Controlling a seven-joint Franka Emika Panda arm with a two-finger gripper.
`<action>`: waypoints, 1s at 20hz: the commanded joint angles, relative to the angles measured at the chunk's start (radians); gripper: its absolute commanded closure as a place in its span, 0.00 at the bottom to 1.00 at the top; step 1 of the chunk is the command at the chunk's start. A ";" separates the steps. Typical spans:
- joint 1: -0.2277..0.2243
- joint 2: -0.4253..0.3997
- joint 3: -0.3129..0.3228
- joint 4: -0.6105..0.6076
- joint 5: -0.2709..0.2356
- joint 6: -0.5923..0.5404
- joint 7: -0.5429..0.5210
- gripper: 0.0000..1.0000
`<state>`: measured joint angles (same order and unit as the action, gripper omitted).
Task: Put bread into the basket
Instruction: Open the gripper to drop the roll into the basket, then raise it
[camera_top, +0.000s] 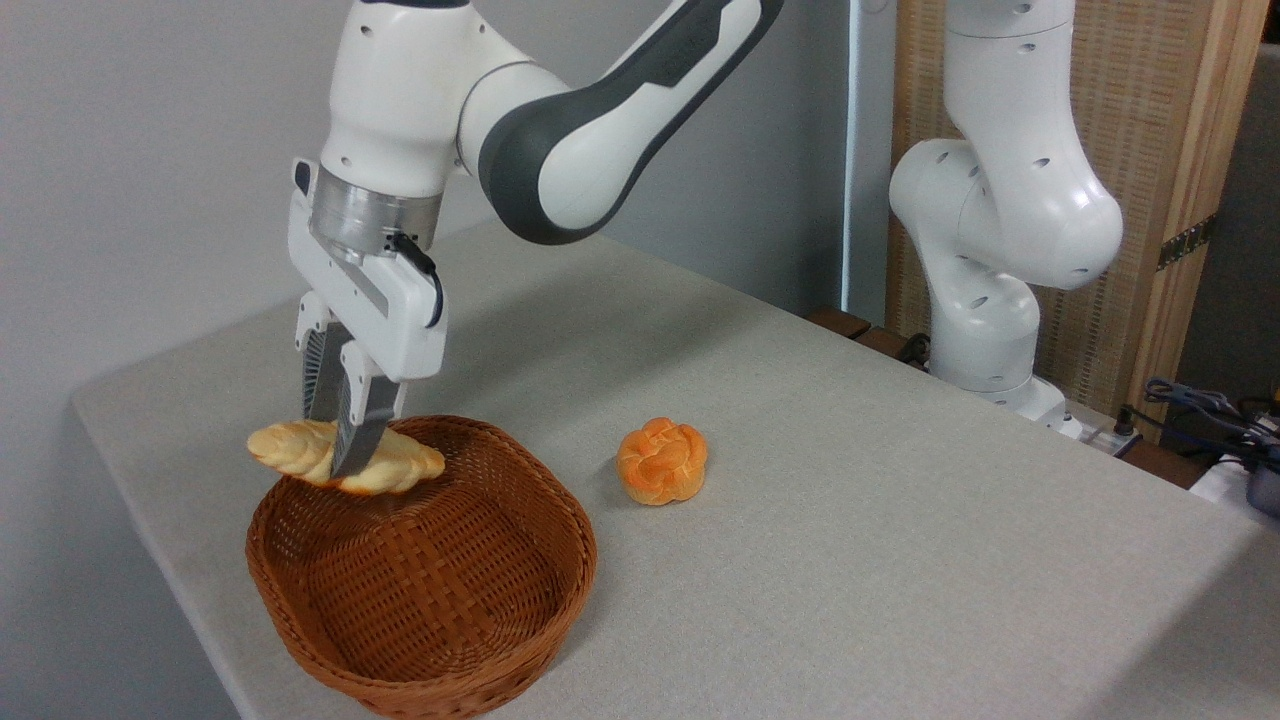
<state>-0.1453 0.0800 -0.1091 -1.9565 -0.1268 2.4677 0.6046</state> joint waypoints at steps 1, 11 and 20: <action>-0.003 0.006 0.014 0.013 -0.016 0.010 -0.016 0.00; -0.003 -0.071 0.037 0.013 -0.005 -0.050 -0.106 0.00; -0.003 -0.161 0.097 0.105 0.039 -0.537 -0.098 0.00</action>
<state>-0.1415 -0.0811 -0.0415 -1.9055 -0.1217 2.0845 0.5102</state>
